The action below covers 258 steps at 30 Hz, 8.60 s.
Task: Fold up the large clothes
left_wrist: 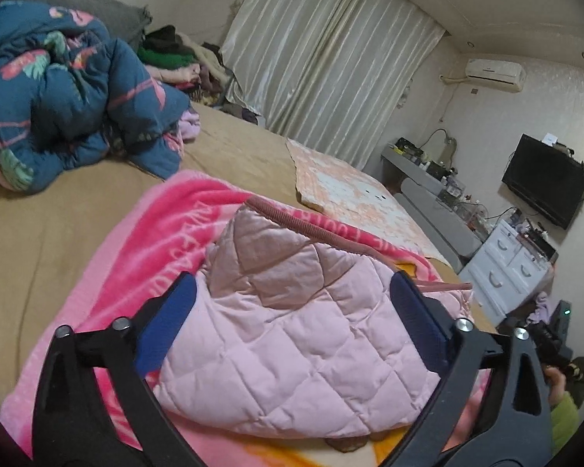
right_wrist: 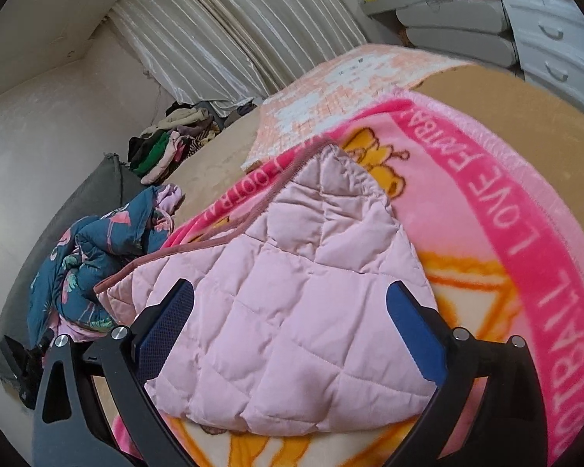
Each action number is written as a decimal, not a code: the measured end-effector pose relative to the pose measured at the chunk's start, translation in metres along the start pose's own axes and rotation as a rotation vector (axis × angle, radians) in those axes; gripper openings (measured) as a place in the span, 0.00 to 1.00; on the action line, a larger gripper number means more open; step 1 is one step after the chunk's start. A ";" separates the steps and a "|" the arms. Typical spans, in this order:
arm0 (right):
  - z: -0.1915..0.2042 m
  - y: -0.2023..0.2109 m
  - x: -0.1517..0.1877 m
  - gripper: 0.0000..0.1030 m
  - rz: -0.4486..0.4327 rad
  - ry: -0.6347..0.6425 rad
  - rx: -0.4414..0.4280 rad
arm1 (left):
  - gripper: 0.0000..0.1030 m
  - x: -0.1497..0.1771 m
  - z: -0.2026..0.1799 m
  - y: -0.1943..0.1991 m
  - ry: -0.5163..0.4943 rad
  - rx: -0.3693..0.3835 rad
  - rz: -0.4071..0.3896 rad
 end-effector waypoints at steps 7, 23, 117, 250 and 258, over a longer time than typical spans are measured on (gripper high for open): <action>0.021 0.042 0.002 0.96 -0.130 0.140 0.054 | 0.91 0.002 -0.014 0.012 -0.118 -0.096 -0.022; 0.034 0.060 0.042 0.96 -0.266 0.419 0.211 | 0.91 0.039 -0.022 0.002 -0.266 -0.234 0.072; -0.036 -0.189 -0.008 0.21 -0.007 0.184 0.349 | 0.23 0.046 0.062 -0.169 -0.180 -0.234 0.285; -0.070 -0.124 0.066 0.96 0.096 -0.267 0.134 | 0.92 0.116 0.061 -0.090 0.421 -0.136 0.251; -0.072 -0.132 0.065 0.96 0.102 -0.250 0.122 | 0.92 0.116 0.078 -0.126 0.595 -0.062 0.197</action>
Point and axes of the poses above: each gripper's, at about its wrist camera, not at the fingertips, and y roughly against the way its jaws point, z to its left, x to its underside, the point moved 2 cm from there along -y, roughly the way its jaws point, and after that the axes turned 8 degrees about x, right-handed, at the moved point
